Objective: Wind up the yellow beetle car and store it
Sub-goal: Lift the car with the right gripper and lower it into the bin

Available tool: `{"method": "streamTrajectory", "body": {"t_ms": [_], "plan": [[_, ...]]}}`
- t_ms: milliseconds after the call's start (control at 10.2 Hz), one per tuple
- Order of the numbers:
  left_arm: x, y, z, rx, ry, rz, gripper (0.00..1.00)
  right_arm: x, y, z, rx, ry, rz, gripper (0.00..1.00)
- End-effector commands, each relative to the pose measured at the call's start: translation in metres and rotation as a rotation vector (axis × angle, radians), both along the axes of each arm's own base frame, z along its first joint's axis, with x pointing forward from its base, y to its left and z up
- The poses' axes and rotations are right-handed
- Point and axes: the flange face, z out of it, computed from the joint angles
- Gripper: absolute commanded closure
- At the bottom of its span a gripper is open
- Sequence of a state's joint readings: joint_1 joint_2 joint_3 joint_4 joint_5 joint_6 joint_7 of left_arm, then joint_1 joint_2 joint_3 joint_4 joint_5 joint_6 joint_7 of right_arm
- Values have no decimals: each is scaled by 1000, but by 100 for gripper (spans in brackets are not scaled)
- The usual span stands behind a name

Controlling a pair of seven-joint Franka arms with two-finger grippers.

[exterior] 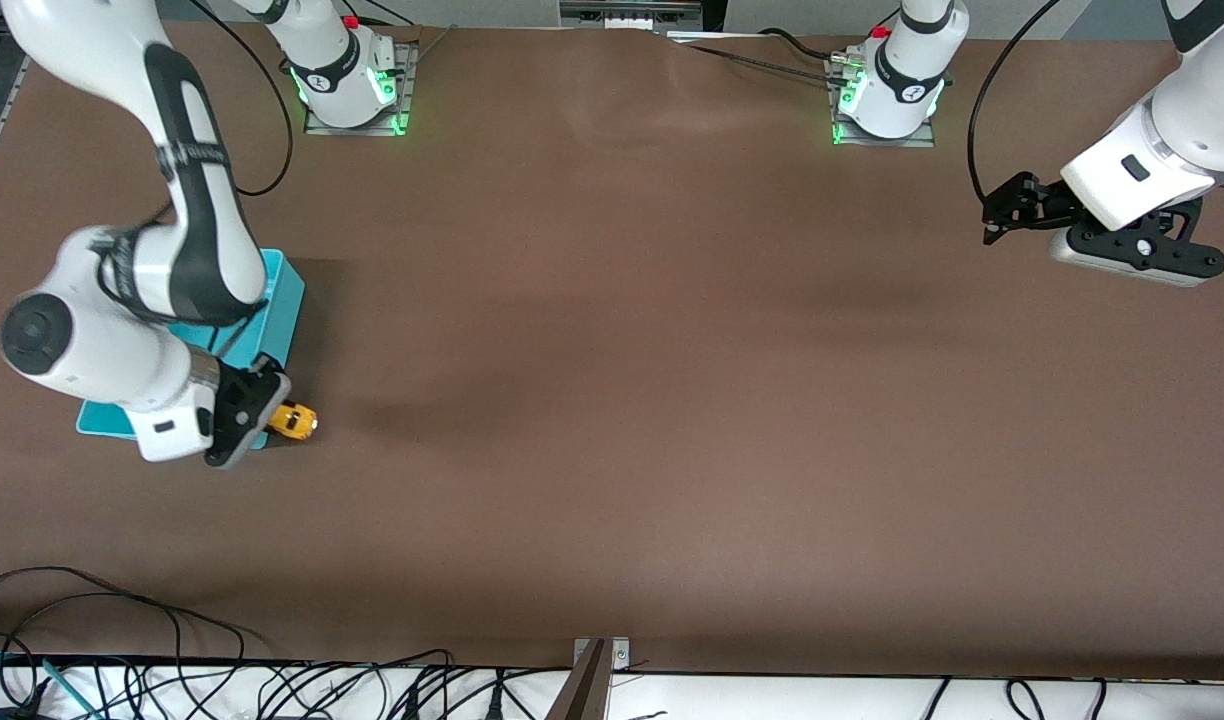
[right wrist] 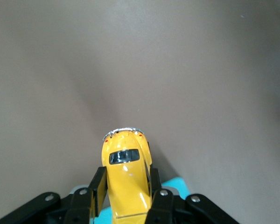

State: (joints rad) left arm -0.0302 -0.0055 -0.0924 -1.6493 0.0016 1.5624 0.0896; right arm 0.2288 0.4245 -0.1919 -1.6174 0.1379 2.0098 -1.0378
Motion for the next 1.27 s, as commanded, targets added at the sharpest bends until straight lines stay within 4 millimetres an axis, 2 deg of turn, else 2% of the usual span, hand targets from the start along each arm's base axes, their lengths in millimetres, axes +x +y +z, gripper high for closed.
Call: {"method": "streamTrajectory", "body": {"t_ms": [0,98,196,294,392,588,784,882,1078,1176], "plan": [[-4,1,7,-24,3,-1,0,-26,-26,48,-39,34,-37,100],[-4,0,7,-24,3,-3,0,-38,-46,52,-38,56,-52,100],[-4,0,7,-24,3,-4,0,-51,-67,47,-35,70,-55,100],[-5,-2,7,-24,1,-7,0,-59,-91,28,-41,74,-56,100],[-5,-2,7,-24,3,-7,0,-67,-114,1,-51,41,-17,100],[-5,-2,7,-24,3,-7,0,-87,-130,-51,-71,-15,-8,100],[-5,-2,7,-24,3,-7,0,-105,-148,-90,-90,-43,0,100],[-5,-2,7,-24,3,-9,0,-111,-154,-104,-99,-45,-6,100],[-6,-4,9,-15,0,-14,0,-122,-192,-131,-96,-10,-21,100],[-6,-4,8,-13,2,-14,0,-123,-192,-134,-82,-9,-35,100]]}}
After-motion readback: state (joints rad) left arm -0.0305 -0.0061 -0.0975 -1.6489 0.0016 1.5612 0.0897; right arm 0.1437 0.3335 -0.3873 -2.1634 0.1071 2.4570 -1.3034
